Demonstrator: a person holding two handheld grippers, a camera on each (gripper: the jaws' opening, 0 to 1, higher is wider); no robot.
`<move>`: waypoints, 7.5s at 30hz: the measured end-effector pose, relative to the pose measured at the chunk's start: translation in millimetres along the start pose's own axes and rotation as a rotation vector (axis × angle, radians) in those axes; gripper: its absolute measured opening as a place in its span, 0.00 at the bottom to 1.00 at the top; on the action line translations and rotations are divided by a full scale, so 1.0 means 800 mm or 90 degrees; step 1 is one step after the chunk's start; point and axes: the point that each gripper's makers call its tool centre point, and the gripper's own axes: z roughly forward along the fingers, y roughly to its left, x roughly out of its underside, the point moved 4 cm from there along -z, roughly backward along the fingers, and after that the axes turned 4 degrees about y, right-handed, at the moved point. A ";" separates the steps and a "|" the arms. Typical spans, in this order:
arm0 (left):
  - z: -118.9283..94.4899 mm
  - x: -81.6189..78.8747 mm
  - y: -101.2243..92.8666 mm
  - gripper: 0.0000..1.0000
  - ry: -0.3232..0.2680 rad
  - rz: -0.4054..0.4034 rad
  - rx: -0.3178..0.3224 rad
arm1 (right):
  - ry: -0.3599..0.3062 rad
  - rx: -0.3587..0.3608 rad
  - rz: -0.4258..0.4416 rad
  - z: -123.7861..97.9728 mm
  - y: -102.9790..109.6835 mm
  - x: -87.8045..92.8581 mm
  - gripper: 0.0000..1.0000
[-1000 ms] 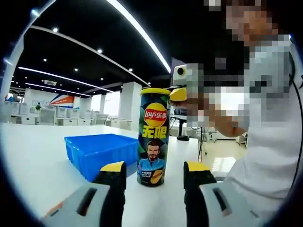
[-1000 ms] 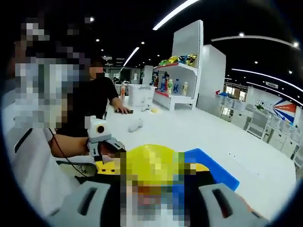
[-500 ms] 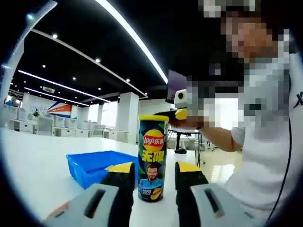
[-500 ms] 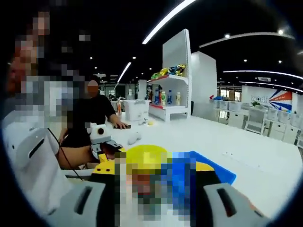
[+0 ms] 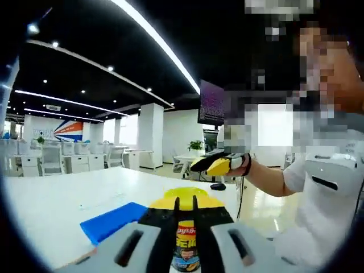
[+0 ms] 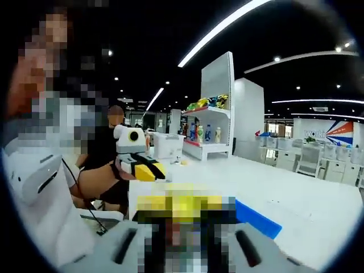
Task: Open the lid of the chip container on the table, take out the chips, place them into the box in front of the container, and close the lid
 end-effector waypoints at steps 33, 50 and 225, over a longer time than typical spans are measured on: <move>0.046 0.006 0.012 0.02 0.071 0.005 0.061 | 0.078 -0.032 -0.031 0.045 0.002 0.014 0.01; 0.052 0.012 0.009 0.02 0.112 0.028 0.068 | 0.094 -0.025 0.007 0.043 0.002 0.026 0.00; -0.024 0.193 0.151 0.75 0.191 -0.023 -0.114 | 0.136 0.158 0.012 -0.011 -0.124 0.200 0.71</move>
